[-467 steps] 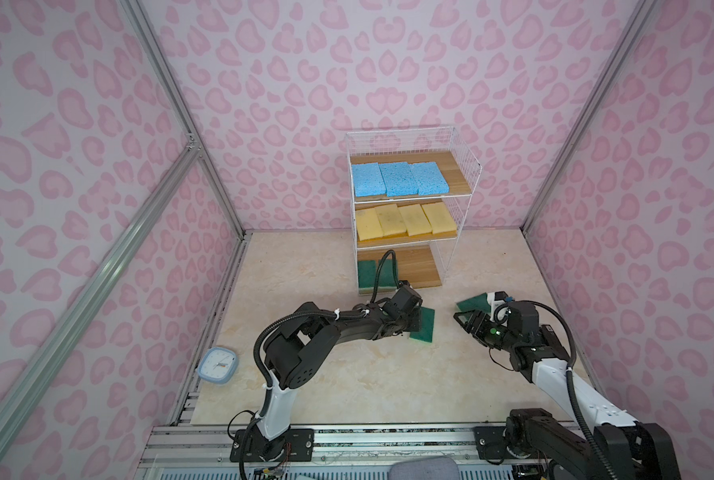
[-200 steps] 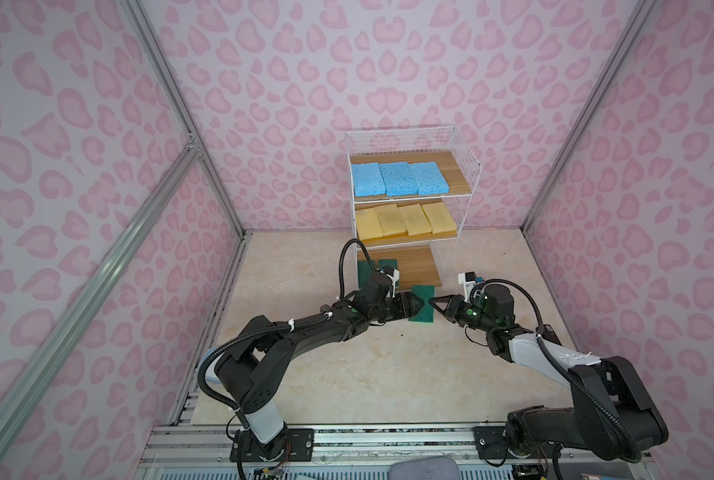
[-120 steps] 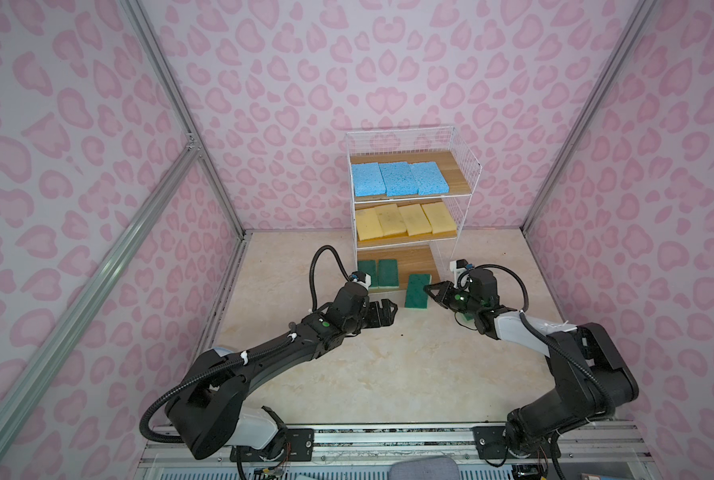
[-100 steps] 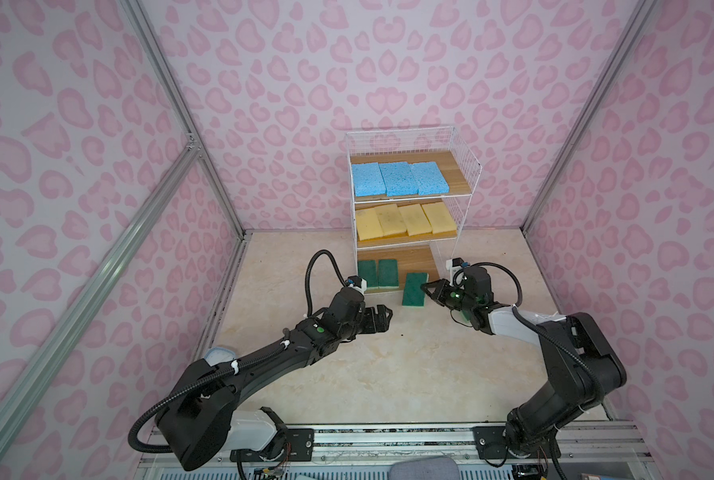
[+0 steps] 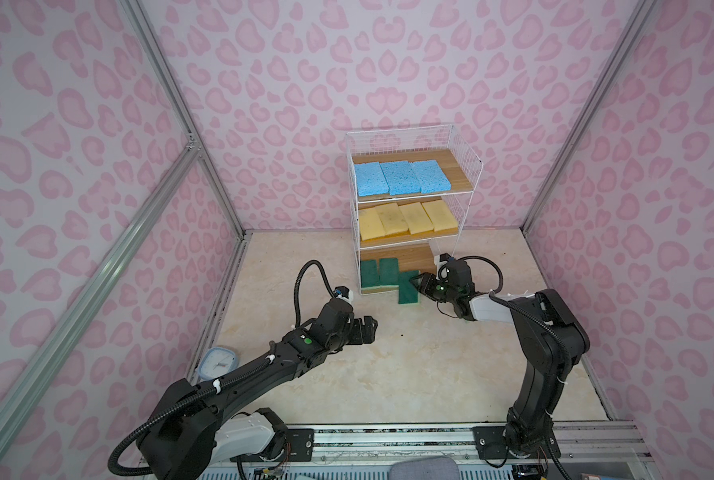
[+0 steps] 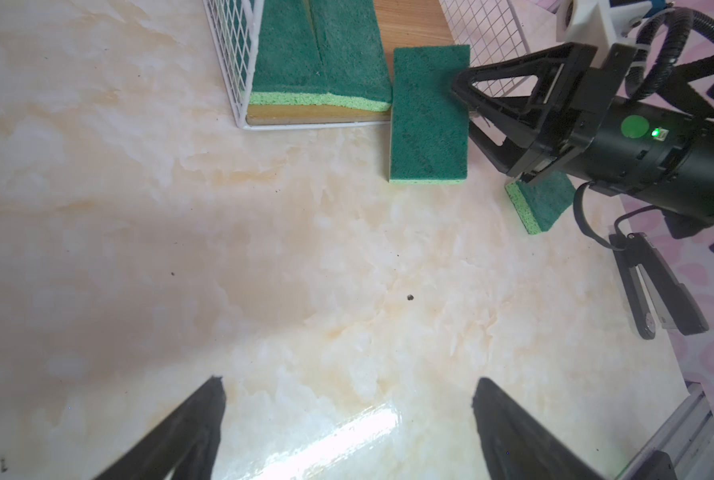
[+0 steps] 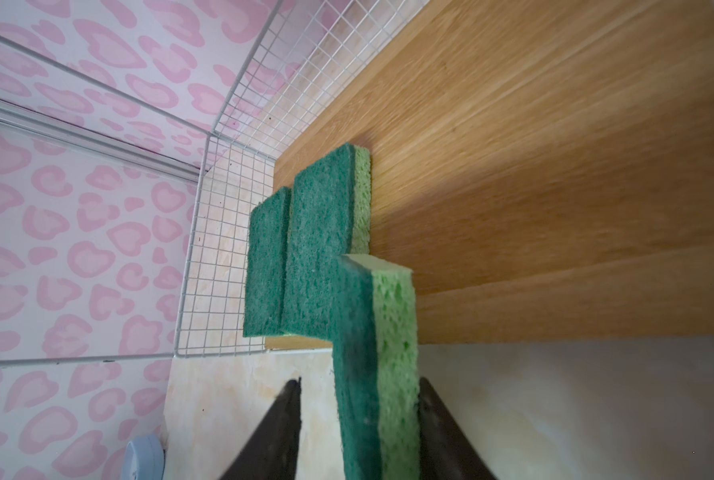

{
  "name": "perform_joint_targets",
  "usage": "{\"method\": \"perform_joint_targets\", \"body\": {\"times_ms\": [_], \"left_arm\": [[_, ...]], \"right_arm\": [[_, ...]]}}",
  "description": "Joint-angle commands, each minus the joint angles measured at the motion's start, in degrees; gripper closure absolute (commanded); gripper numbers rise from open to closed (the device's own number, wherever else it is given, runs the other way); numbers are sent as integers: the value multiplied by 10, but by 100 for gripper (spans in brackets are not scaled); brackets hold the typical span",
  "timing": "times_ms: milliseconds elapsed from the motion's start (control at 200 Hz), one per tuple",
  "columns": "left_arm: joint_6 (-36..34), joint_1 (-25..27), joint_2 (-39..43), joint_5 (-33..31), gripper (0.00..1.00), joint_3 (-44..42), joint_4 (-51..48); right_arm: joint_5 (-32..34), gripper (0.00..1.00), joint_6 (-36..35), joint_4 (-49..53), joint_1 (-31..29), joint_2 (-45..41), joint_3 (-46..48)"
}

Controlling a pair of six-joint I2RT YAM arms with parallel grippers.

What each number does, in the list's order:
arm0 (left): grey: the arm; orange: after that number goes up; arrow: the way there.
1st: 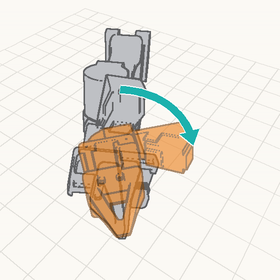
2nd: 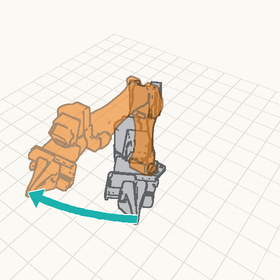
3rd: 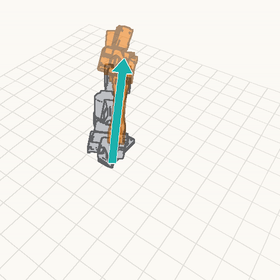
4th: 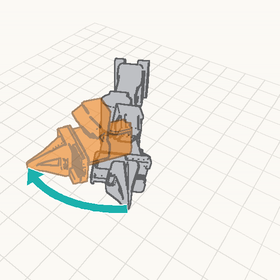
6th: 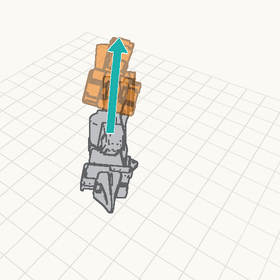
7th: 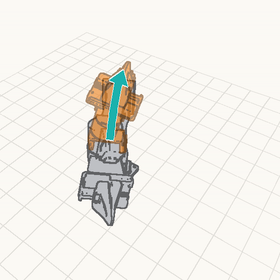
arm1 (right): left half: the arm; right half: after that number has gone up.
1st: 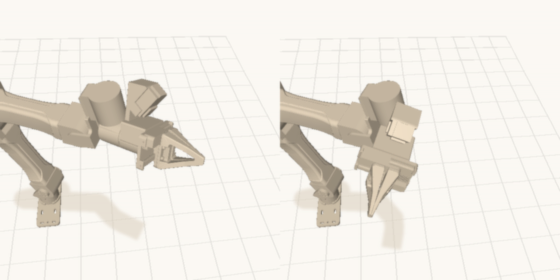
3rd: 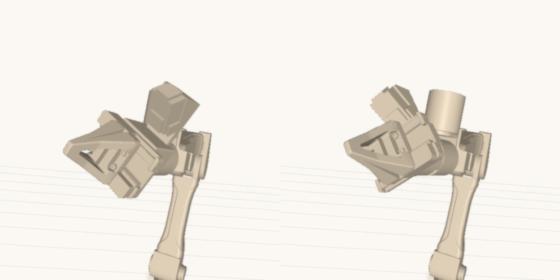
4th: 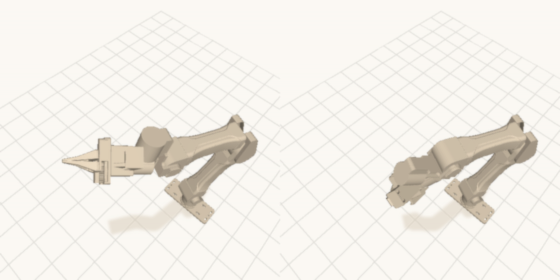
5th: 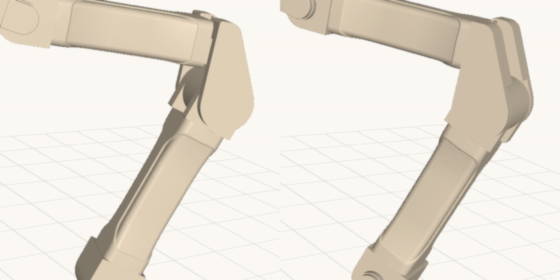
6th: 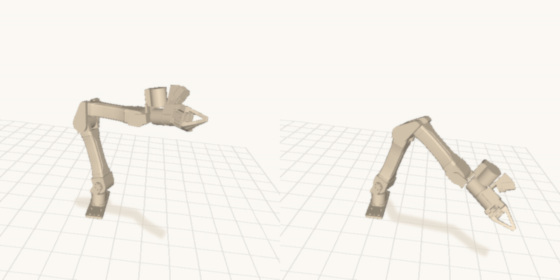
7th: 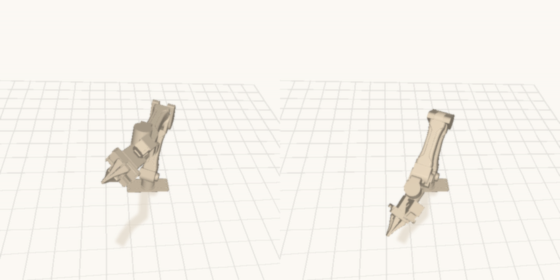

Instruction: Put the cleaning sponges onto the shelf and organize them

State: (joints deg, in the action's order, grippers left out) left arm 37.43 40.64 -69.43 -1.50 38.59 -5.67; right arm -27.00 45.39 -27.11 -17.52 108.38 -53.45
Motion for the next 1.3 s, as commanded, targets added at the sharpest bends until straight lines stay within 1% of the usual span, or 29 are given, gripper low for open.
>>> {"method": "perform_joint_targets", "body": {"times_ms": [0,120,225,340,435,550,610,700,795,880,1030,1175,1295], "left_arm": [[-9,-3,2,-3,5,-3,-3],[-9,-5,-2,0,5,-1,1],[-6,-6,-9,3,5,-1,7],[-5,-6,-13,6,5,0,9],[-7,-6,-10,4,5,1,9],[-9,-7,-6,2,5,-3,7],[-9,-7,-4,2,5,-5,9],[-7,-8,-4,4,5,-10,11],[-7,-8,-1,4,5,-14,12],[-8,-9,4,3,5,-18,11],[-8,-11,19,0,5,-25,7],[-8,-14,32,-3,5,-35,3],[-10,-19,38,-3,5,-37,1]], "right_arm": [[34,47,-7,15,1,-8,3],[51,41,-17,28,0,-41,23],[58,38,-20,32,-5,-73,46],[62,37,-10,30,-11,-100,72],[60,40,16,17,-16,-113,101],[45,39,78,-63,-16,-117,161],[43,38,125,-135,-17,-112,199],[42,38,193,-237,-25,-87,242],[49,39,246,-317,-39,-52,258],[61,40,274,-352,-48,-25,255],[79,46,292,-361,-57,9,242],[100,56,291,-319,-58,18,229],[117,62,276,-276,-58,15,212]]}}
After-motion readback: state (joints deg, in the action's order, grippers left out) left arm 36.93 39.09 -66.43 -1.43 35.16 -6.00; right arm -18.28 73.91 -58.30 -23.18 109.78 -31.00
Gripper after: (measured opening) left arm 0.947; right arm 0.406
